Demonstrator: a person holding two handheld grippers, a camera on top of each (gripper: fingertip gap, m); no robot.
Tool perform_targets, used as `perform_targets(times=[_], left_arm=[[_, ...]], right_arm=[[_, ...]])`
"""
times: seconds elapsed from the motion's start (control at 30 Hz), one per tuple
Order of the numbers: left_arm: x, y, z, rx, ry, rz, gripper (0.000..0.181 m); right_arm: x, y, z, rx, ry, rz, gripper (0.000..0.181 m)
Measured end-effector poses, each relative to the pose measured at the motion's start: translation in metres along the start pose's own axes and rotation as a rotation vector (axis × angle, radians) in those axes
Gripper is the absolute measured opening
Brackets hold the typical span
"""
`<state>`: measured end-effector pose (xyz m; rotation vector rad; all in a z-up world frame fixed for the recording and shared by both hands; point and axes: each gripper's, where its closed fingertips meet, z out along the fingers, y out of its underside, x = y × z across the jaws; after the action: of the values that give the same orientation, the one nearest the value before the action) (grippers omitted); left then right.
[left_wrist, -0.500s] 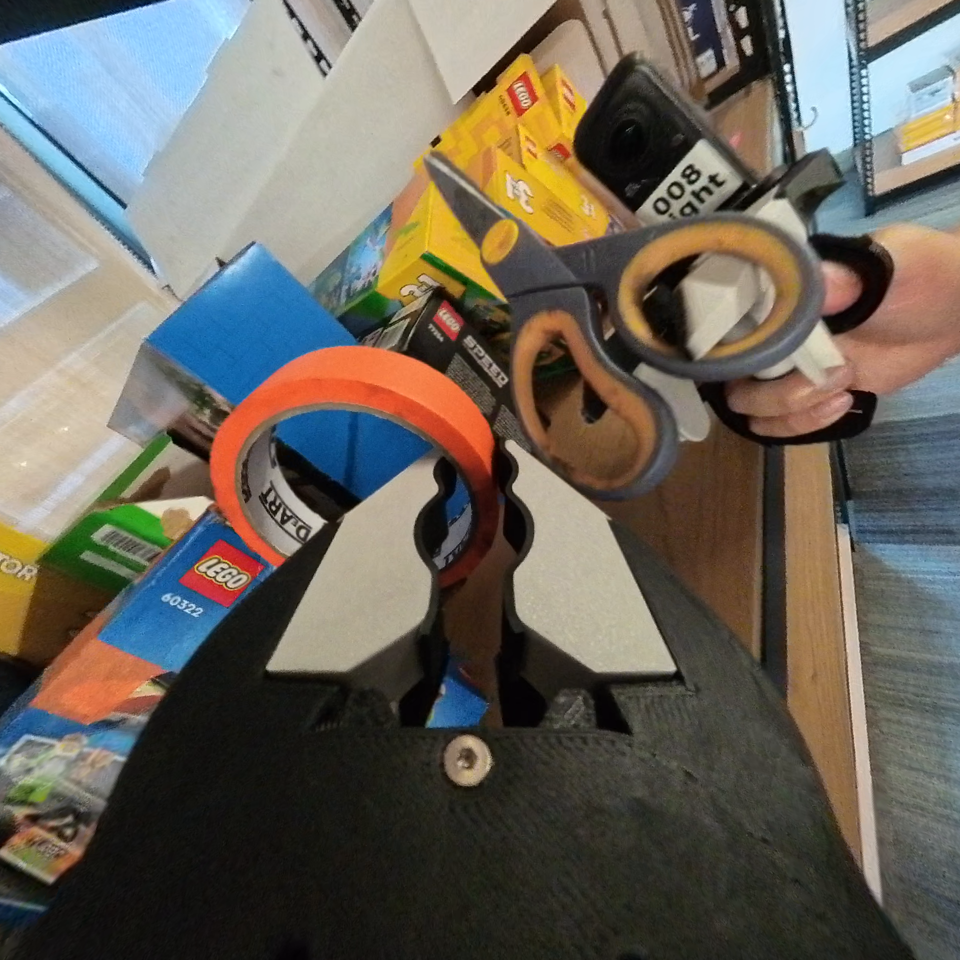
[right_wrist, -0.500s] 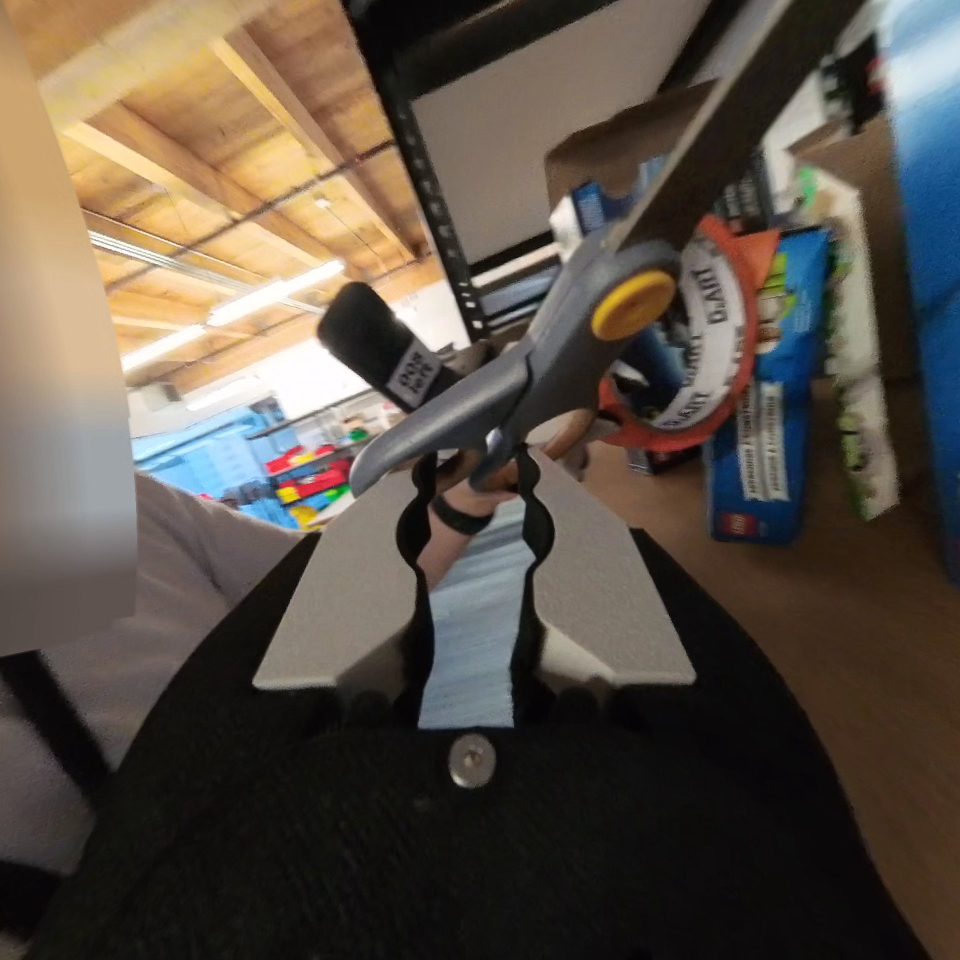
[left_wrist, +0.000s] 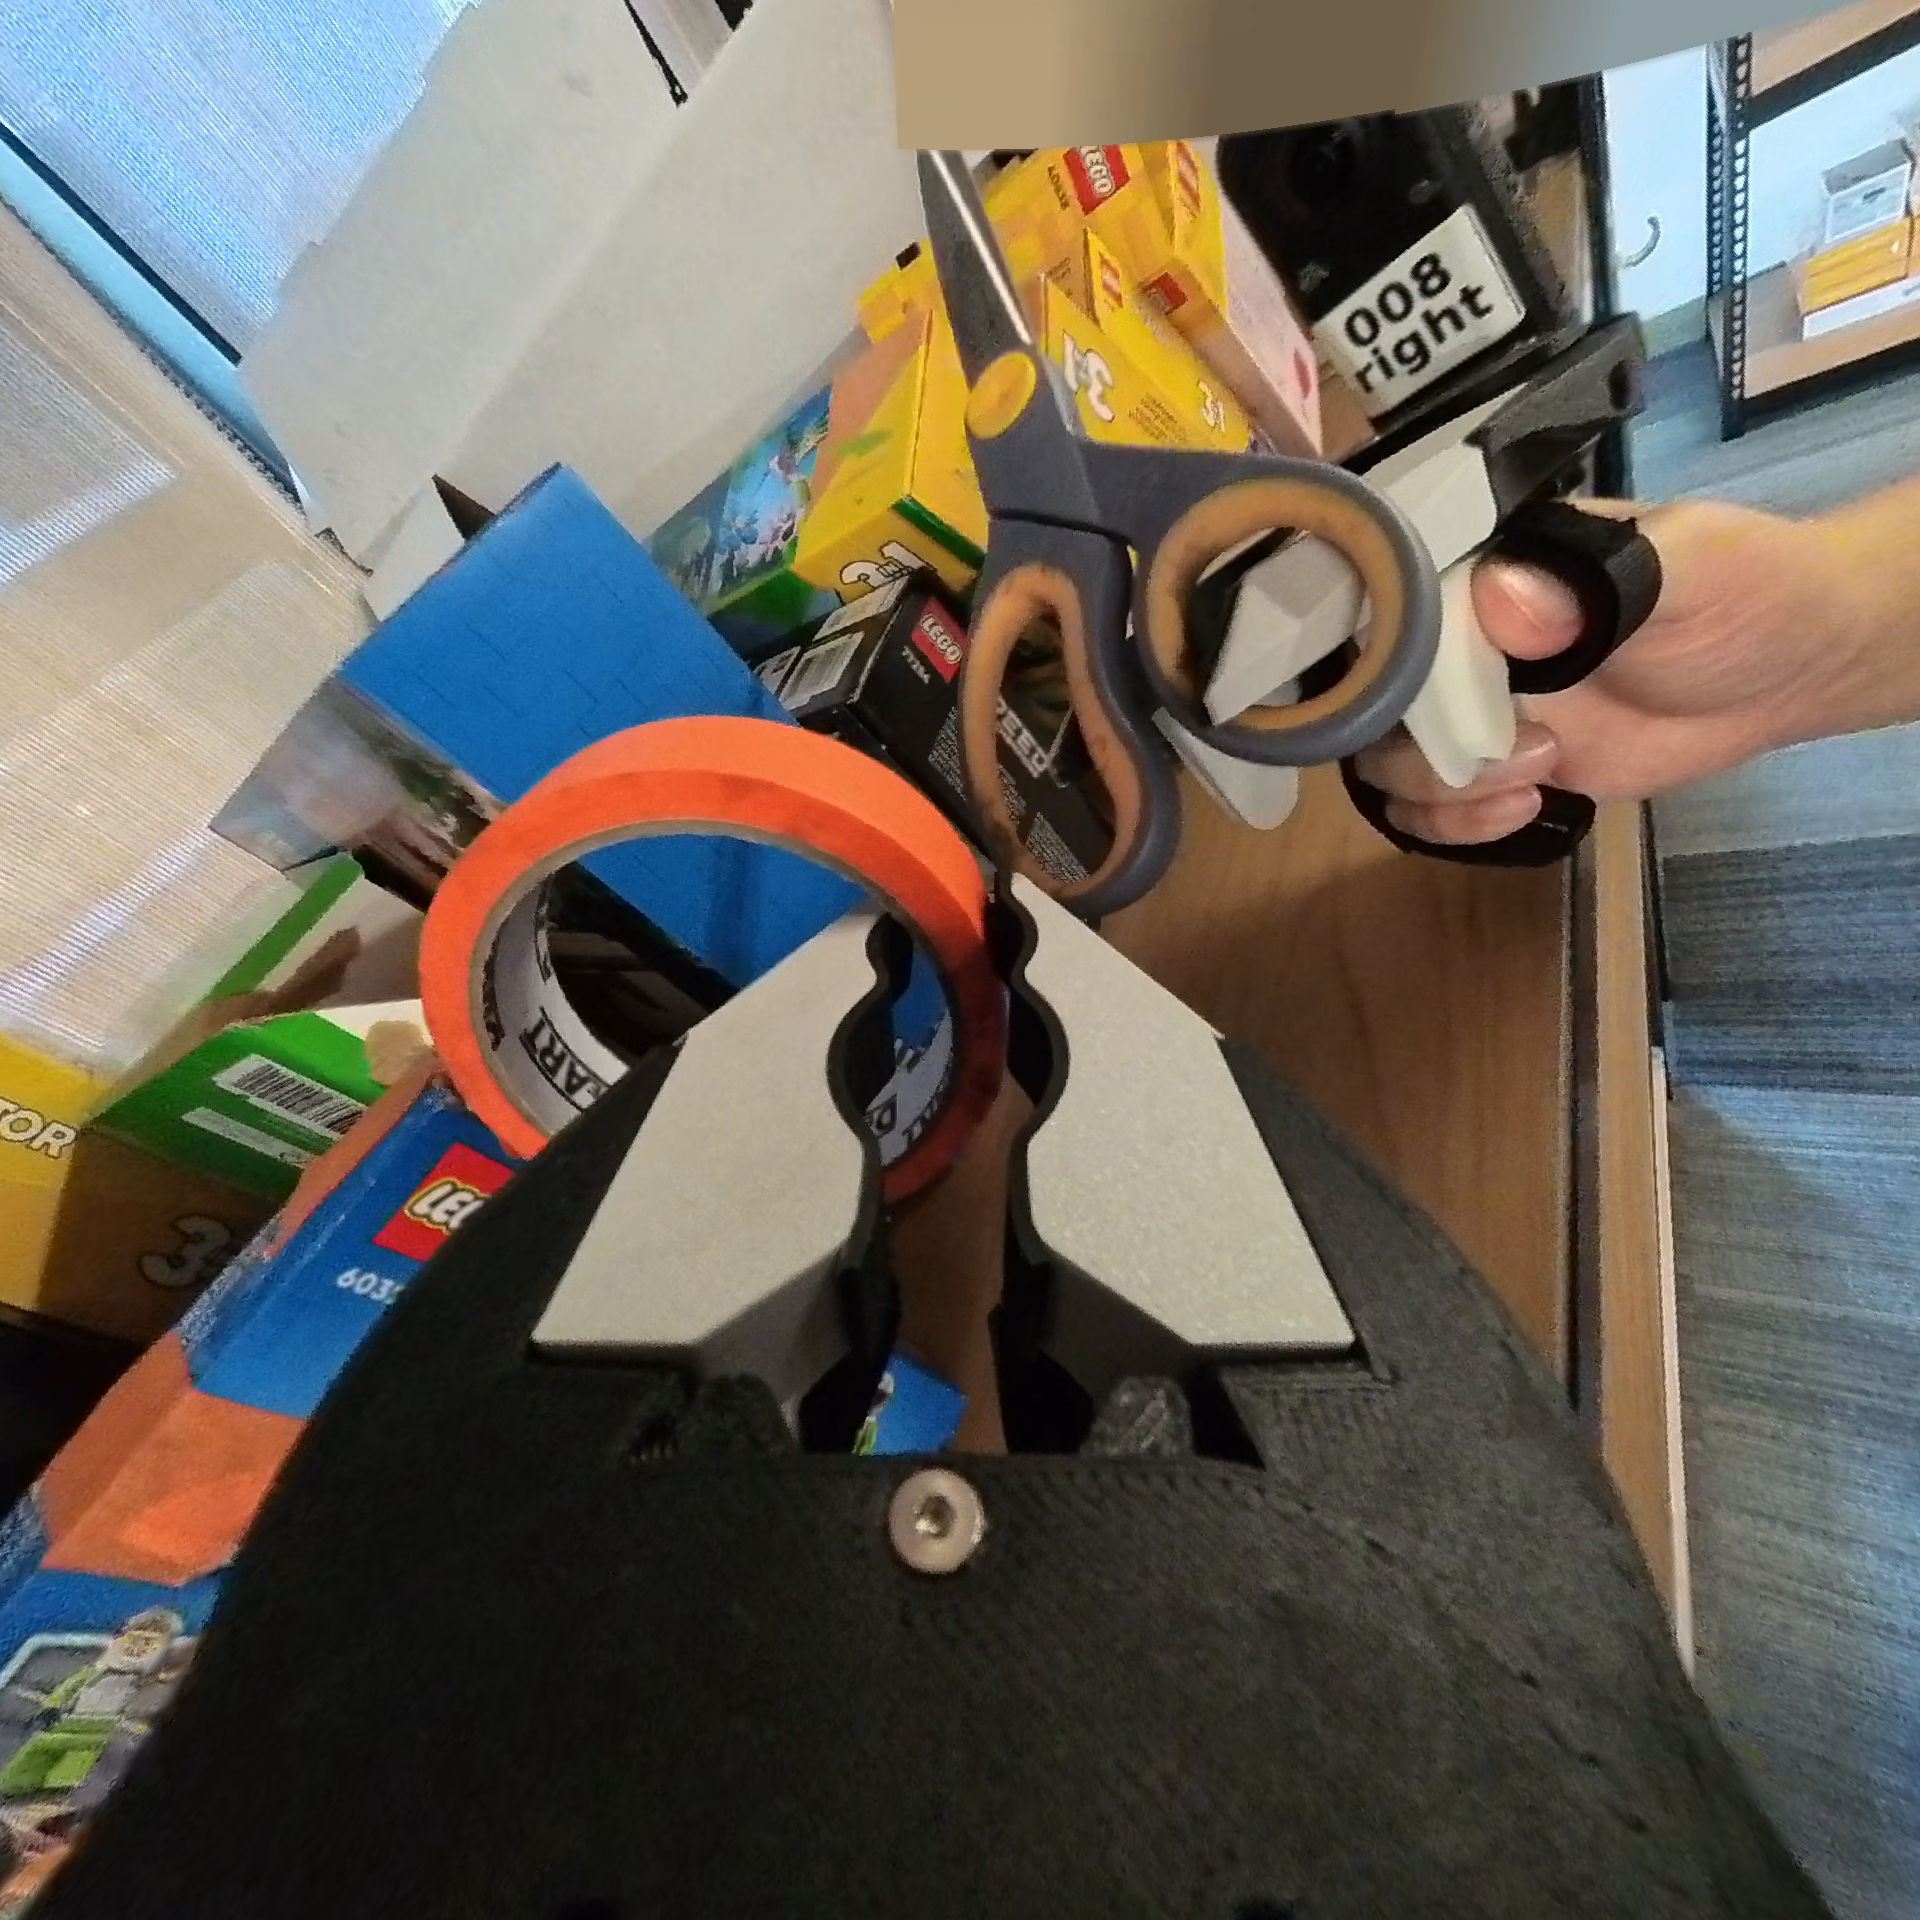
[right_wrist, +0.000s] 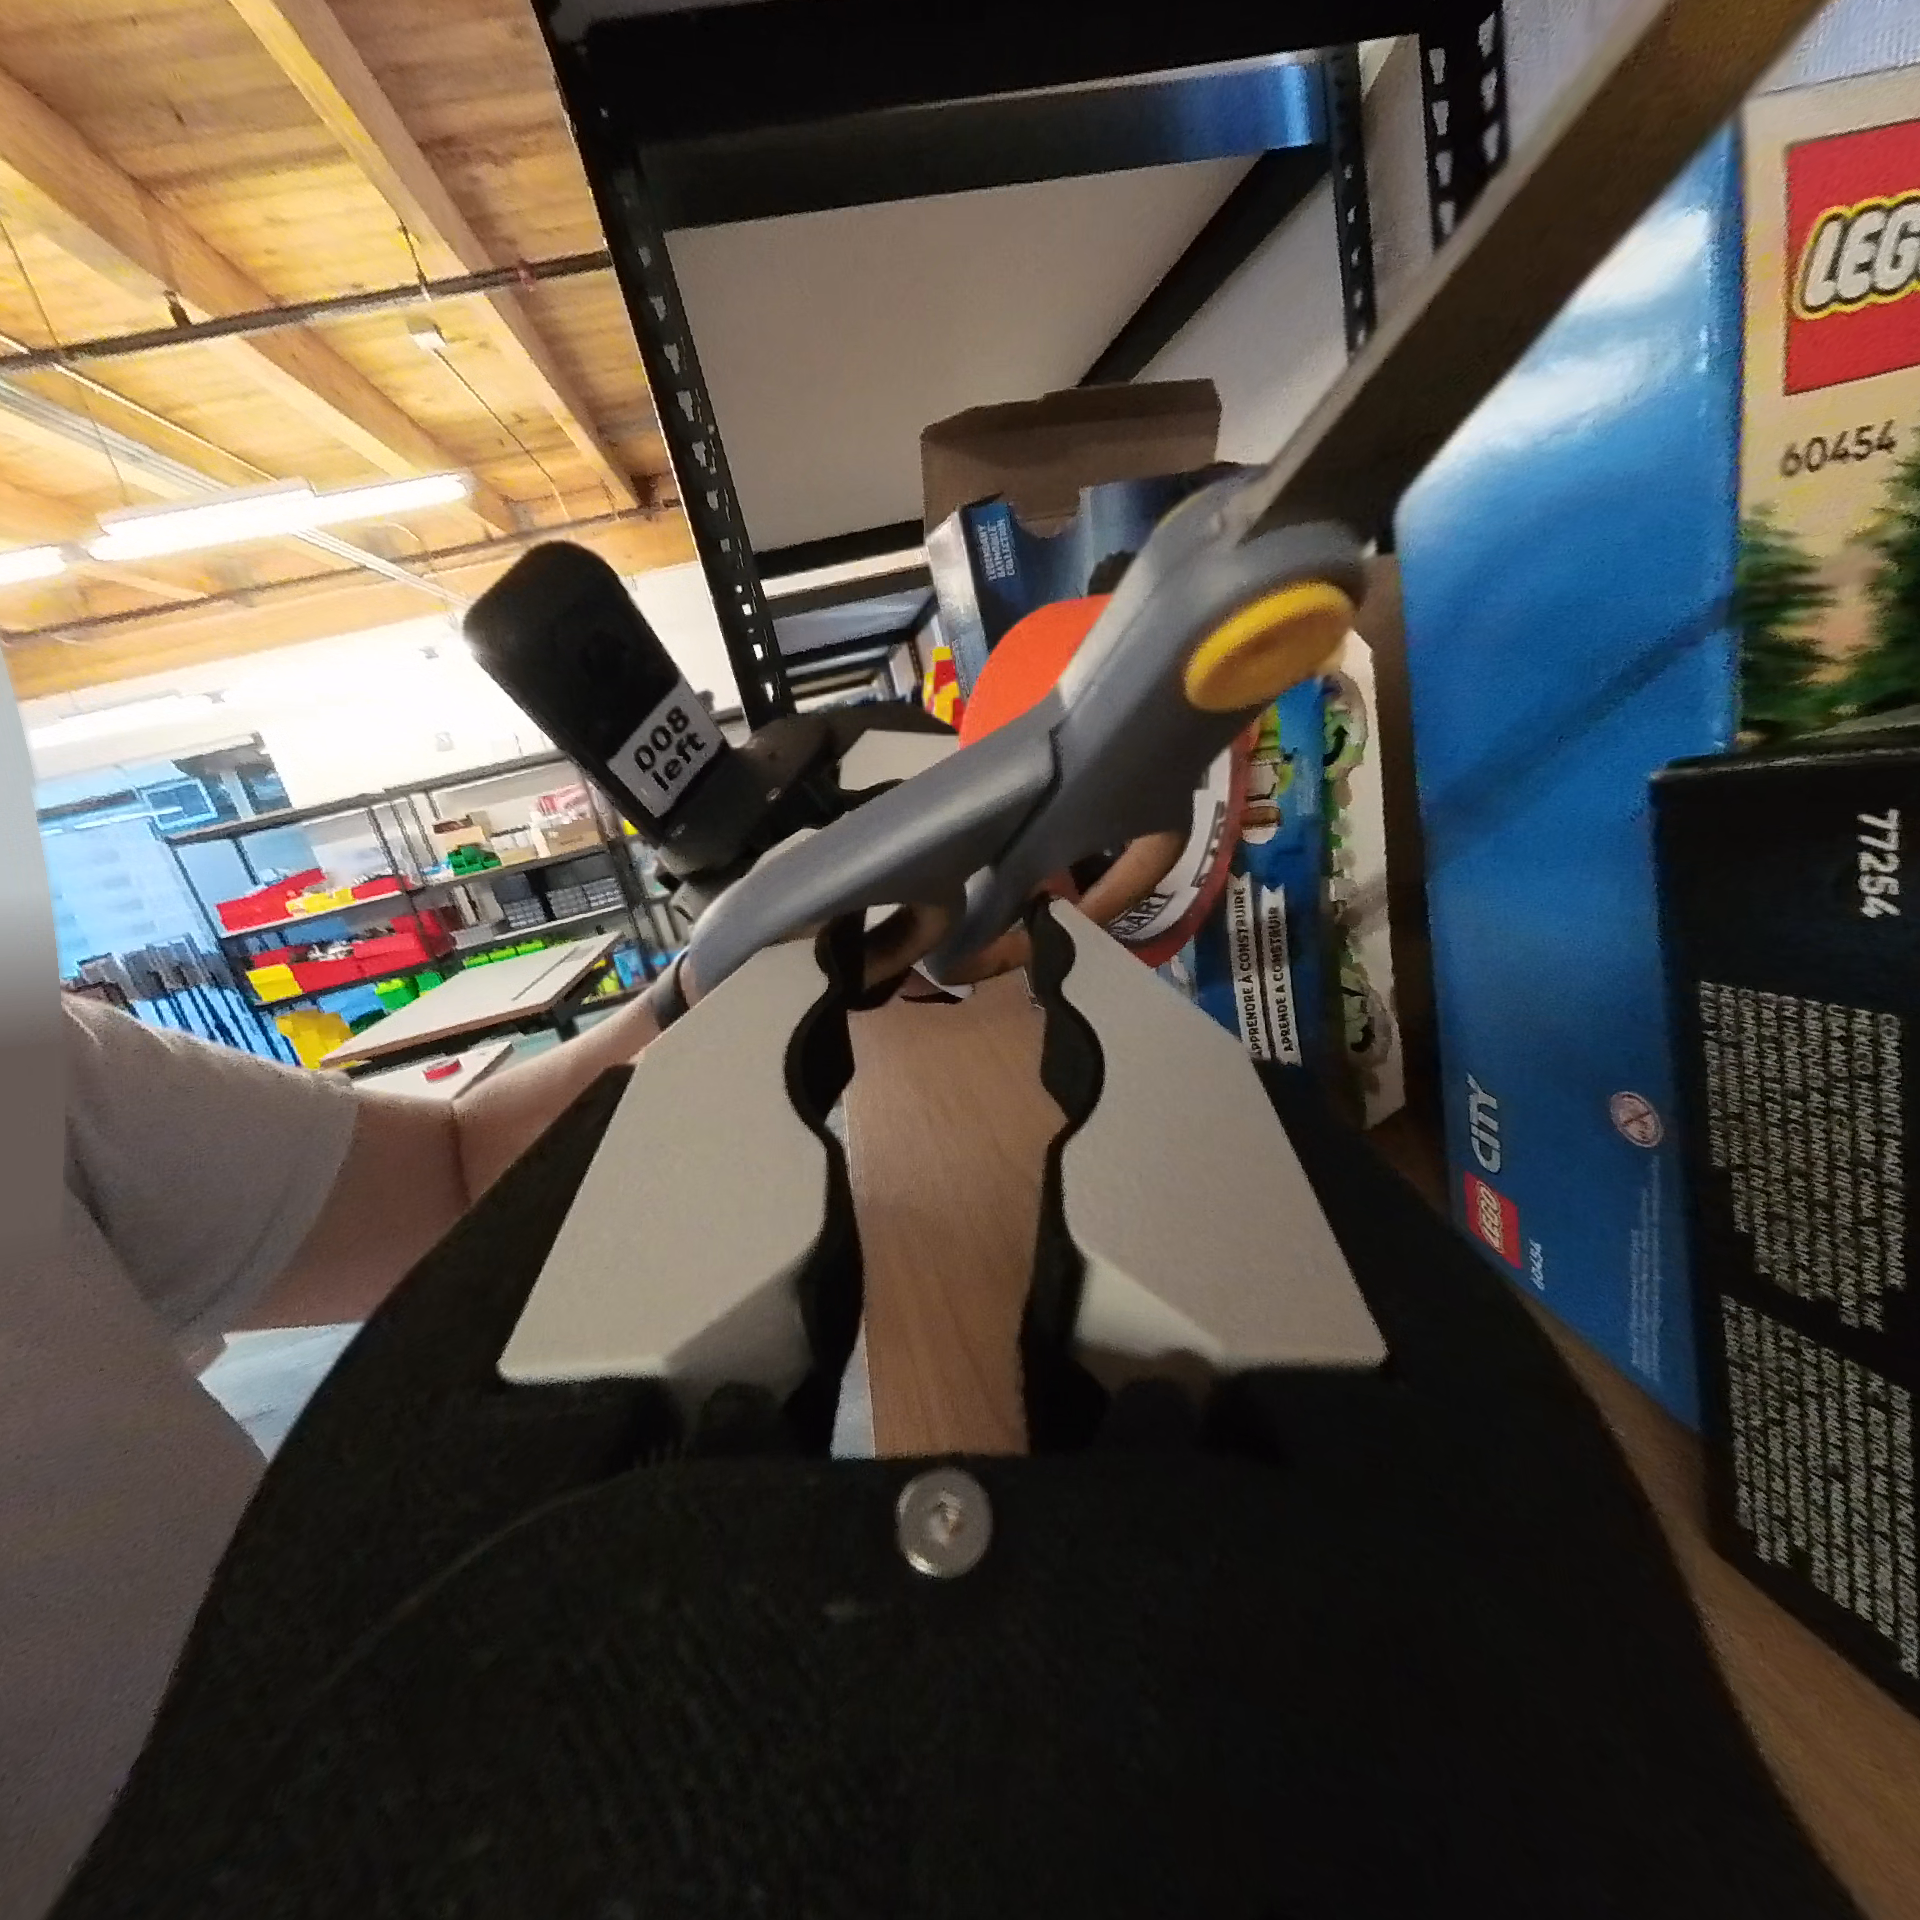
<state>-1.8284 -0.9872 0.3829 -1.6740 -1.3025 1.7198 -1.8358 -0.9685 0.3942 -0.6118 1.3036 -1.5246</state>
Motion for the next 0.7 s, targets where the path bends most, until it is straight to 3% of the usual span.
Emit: perform_targets(times=[0.37,0.7], left_arm=[[0.002,-0.001,0.011,-0.073,-0.001,0.078,0.014],[0.000,-0.008,0.018,-0.067,-0.042,0.089,0.015]], right_arm=[[0.004,-0.001,0.007,0.047,0.002,0.009,0.034],[0.011,-0.027,0.013,0.256,-0.044,0.117,0.034]])
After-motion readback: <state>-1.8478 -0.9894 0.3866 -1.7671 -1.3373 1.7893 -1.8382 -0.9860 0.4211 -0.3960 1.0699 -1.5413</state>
